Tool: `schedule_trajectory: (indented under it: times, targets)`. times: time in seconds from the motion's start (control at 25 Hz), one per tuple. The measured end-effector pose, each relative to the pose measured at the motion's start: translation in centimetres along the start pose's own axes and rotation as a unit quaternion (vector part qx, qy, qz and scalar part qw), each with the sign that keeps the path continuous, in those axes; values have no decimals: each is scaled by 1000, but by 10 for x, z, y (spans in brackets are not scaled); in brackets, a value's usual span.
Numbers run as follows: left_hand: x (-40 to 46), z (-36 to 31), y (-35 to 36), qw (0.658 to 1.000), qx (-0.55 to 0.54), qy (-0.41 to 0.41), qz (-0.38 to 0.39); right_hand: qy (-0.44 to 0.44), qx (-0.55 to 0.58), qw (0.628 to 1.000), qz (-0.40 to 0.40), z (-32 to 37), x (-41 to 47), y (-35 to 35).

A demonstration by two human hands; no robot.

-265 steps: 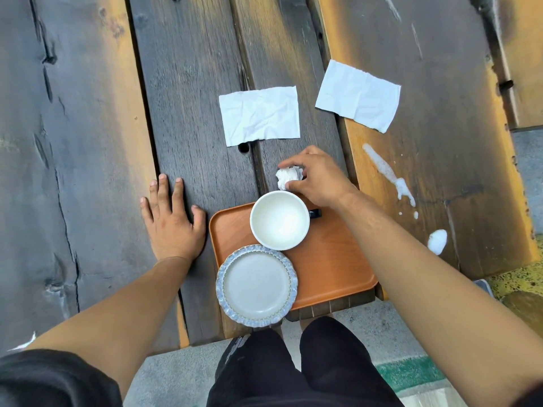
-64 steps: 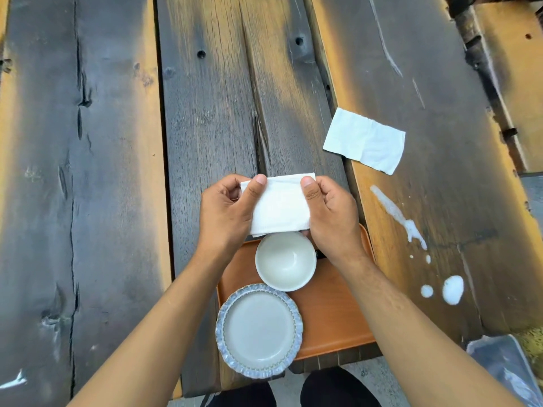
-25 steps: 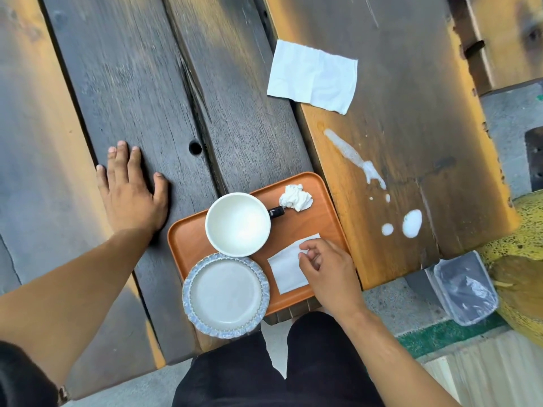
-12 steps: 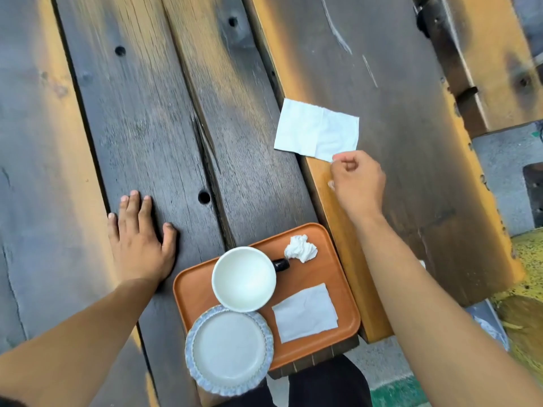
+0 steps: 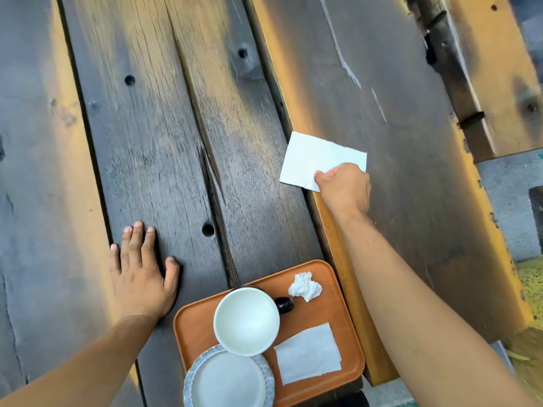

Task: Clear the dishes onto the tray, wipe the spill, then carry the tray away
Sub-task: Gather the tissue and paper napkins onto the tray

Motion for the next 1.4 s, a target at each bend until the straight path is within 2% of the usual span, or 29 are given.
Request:
schedule_trajectory:
  times: [0.28,0.6,0.72,0.84,1.0,1.12,1.4]
  targets:
    - [1,-1,-1,1000,5,2,-7,10,72,997,25,-1,-5,-5]
    - [1,0,0,1000,-3,-3,1,-62,94,993,29,-5,-17,-7]
    - [2,-1,0,1000,-2,-1,-4,-136,69,988,-3,3,-26,-16]
    - [1,0,1,1000,4,-1,-5,-199,141,970,0,14,-36,-22]
    - [2,0,1,1000,-3,-2,-3,-197,270,942,36,22,-41,-21]
    - [2,2,1,1000,-7,-2,-3,-187,356,911,95,31,-47,-17]
    - [2,0,-1,999,-31,0,-6,-139,428,858,249,19,-94,-15]
Point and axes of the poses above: each hand's wrist, its own x-axis towards the middle knuckle, its own y-axis out of the palm, z = x × y, the point moved 7 cm from there along x, towards the middle knuckle, and after that the axes turned 15 degrees about z, right-handed, at the moved point
